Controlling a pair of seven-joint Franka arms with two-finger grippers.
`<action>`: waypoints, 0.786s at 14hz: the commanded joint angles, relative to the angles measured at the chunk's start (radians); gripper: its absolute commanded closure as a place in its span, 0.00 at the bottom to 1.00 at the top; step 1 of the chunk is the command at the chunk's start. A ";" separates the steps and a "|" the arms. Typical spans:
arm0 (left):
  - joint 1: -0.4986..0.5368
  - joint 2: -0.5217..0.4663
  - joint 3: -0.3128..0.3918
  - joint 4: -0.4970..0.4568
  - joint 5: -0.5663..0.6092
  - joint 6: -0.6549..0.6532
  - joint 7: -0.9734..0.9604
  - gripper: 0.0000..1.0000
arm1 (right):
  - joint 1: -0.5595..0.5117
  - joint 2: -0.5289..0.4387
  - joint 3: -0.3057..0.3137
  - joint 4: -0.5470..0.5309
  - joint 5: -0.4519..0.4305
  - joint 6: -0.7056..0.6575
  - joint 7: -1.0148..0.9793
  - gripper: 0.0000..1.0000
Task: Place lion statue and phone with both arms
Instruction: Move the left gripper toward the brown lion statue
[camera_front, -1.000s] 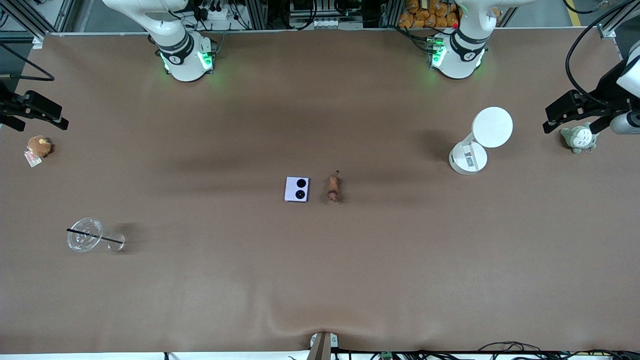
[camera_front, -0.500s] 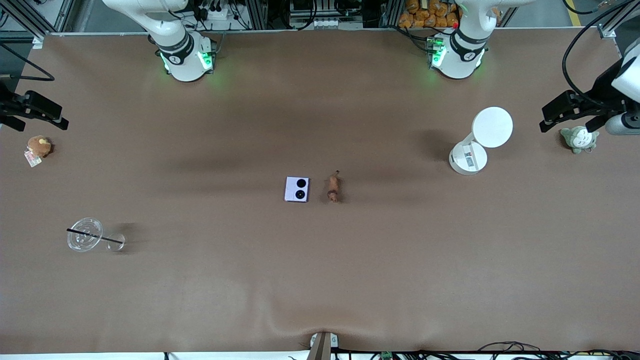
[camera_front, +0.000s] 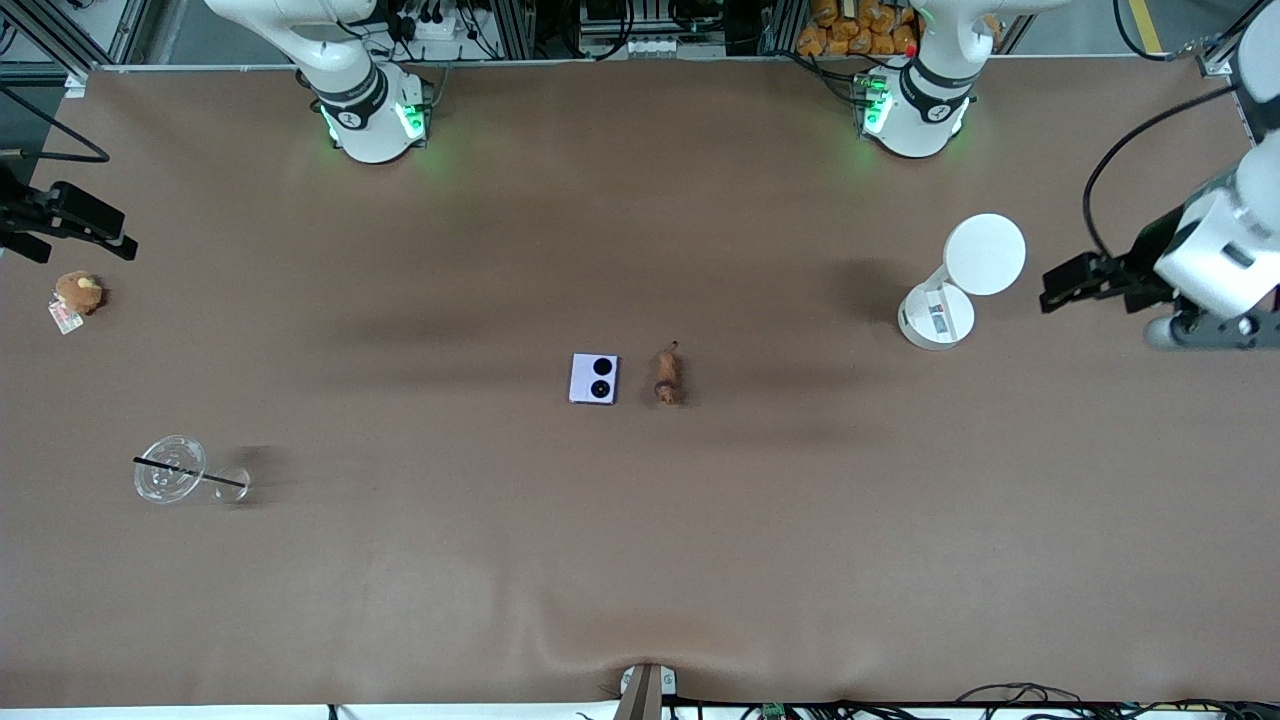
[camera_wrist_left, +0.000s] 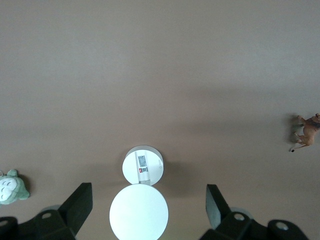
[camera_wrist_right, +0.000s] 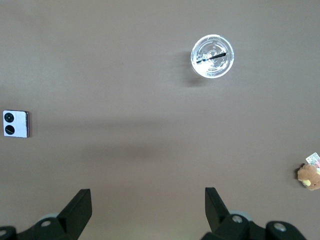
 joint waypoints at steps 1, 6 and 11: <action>-0.010 0.029 -0.004 0.036 0.020 -0.017 -0.014 0.00 | -0.010 0.003 0.009 0.003 -0.004 0.003 0.009 0.00; -0.013 0.078 -0.004 0.033 0.037 -0.021 -0.016 0.00 | -0.011 0.003 0.009 0.003 -0.004 0.000 0.009 0.00; -0.016 0.155 -0.003 0.038 0.098 -0.019 -0.011 0.00 | -0.010 0.001 0.009 0.006 -0.004 -0.001 0.009 0.00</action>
